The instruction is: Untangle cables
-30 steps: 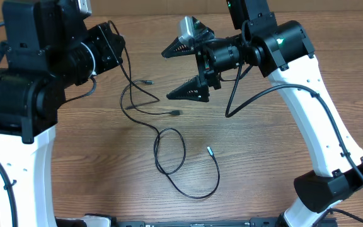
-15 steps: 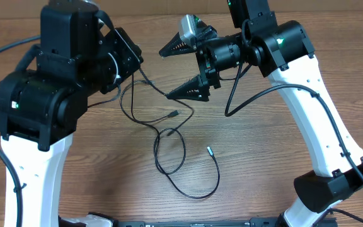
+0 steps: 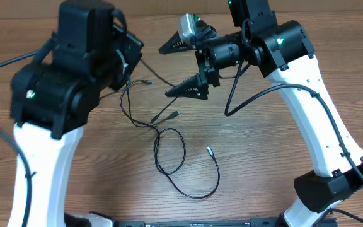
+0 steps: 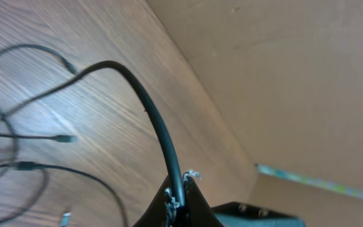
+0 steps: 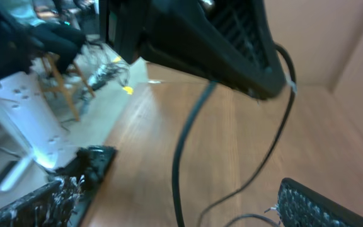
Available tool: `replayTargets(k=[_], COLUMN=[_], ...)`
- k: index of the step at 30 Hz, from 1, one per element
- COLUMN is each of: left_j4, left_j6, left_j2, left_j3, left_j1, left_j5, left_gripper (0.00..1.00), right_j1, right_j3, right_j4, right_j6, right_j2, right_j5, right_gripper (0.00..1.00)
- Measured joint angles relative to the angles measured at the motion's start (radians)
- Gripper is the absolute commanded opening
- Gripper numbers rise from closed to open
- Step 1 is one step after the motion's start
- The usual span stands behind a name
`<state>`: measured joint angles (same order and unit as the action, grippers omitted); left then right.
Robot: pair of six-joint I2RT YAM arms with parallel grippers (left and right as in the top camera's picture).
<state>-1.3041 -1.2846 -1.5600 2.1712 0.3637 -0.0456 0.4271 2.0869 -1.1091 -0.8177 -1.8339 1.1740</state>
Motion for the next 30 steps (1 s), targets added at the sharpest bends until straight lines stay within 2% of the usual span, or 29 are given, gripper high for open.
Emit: replayTargets(k=[7, 13, 22, 23, 24, 30], left_j4=[0.116, 0.173, 0.175, 0.175, 0.175, 0.179], left_j6=[-0.056, -0.063, -0.043, -0.043, -0.043, 0.000], left_j2=[-0.077, -0.082, -0.082, -0.082, -0.082, -0.082], left_j3=[0.000, 0.001, 0.001, 0.001, 0.001, 0.001], left_j1=[0.042, 0.082, 0.085, 0.085, 0.085, 0.085], left_j5=[0.066, 0.103, 0.107, 0.111, 0.116, 0.124], left_gripper=[0.04, 0.04, 0.04, 0.04, 0.04, 0.04], right_j1=[0.000, 0.000, 0.000, 0.000, 0.000, 0.008], right_j3=[0.000, 0.000, 0.000, 0.000, 0.000, 0.000], right_j4=[0.167, 0.189, 0.209, 0.208, 0.209, 0.201], right_j6=[0.140, 0.206, 0.257, 0.259, 0.256, 0.292], right_j2=[-0.001, -0.018, -0.058, -0.058, -0.058, -0.058], right_j5=[-0.181, -0.251, -0.266, -0.266, -0.266, -0.288], right_gripper=[1.00, 1.00, 1.00, 0.68, 0.04, 0.04])
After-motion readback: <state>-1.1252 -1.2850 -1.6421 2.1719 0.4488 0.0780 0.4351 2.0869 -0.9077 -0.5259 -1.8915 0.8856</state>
